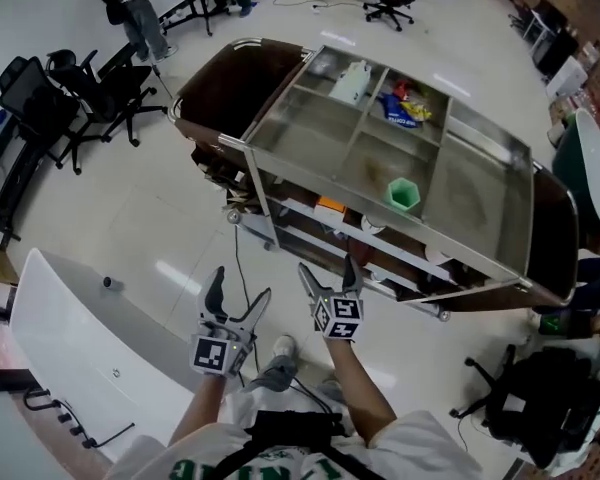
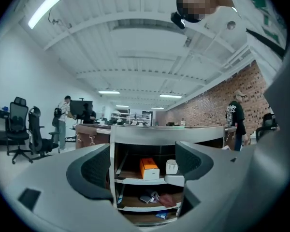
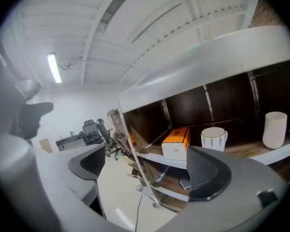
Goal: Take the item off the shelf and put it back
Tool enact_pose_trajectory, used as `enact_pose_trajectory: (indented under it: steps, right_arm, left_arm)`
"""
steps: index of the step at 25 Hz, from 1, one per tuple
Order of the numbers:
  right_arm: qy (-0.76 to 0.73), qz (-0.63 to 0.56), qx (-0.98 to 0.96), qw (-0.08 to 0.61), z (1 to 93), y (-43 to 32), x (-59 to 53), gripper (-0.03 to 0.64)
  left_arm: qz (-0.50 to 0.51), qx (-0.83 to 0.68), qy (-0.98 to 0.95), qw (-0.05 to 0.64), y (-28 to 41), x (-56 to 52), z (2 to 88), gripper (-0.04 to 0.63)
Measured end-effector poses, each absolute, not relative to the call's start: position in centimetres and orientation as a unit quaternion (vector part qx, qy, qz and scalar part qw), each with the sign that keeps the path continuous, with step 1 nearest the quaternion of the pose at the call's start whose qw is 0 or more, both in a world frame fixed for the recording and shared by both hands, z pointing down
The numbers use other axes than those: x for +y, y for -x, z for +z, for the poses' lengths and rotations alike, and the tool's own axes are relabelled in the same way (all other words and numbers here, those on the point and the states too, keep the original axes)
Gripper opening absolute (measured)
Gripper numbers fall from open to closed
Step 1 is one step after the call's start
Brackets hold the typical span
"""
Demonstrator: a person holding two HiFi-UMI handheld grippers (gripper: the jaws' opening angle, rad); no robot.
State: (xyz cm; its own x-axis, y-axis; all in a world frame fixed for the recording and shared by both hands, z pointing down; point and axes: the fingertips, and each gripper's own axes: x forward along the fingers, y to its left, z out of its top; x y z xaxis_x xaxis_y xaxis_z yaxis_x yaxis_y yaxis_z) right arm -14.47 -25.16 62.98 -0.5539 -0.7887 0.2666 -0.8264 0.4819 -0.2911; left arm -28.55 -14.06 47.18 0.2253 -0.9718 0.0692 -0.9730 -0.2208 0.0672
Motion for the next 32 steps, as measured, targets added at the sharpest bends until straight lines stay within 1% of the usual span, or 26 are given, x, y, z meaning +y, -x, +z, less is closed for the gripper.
enact_pose_trajectory:
  steps: [3,6,11,17,20,22,26,32]
  right_arm:
    - [-0.442,0.193,-0.876,0.030,59.8,11.7,-20.6,0.538]
    - [-0.453,0.184,-0.872,0.015,57.0,7.5,-17.1,0.535]
    - [-0.499,0.125,-0.858,-0.004,52.5,-1.0,-14.0,0.534]
    - [-0.584,0.060,-0.810,-0.007,48.6,-11.1,-11.5,0.534]
    - [-0.616,0.043,-0.786,-0.026,46.6,-14.7,-10.9,0.534]
    - [-0.632,0.035,-0.774,-0.036,45.5,-16.5,-10.6,0.534]
    - [-0.648,0.012,-0.761,-0.027,44.2,-18.5,-10.0,0.531]
    - [-0.648,0.010,-0.760,-0.044,43.2,-19.2,-9.6,0.531]
  left_arm:
    - [-0.009,-0.604,-0.796,0.038,25.4,-14.2,46.0,0.411]
    - [-0.019,-0.581,-0.813,0.032,22.2,-13.6,45.2,0.410]
    - [-0.014,-0.549,-0.836,0.004,17.9,-12.7,46.4,0.410]
    - [-0.020,-0.514,-0.857,-0.004,13.1,-12.5,45.9,0.410]
    - [-0.025,-0.500,-0.865,-0.012,11.3,-12.6,45.2,0.406]
    - [-0.026,-0.494,-0.869,-0.018,10.5,-12.6,44.7,0.403]
    - [-0.025,-0.487,-0.872,-0.027,9.7,-12.4,43.5,0.403]
    - [-0.029,-0.487,-0.872,-0.042,9.1,-12.1,42.1,0.403]
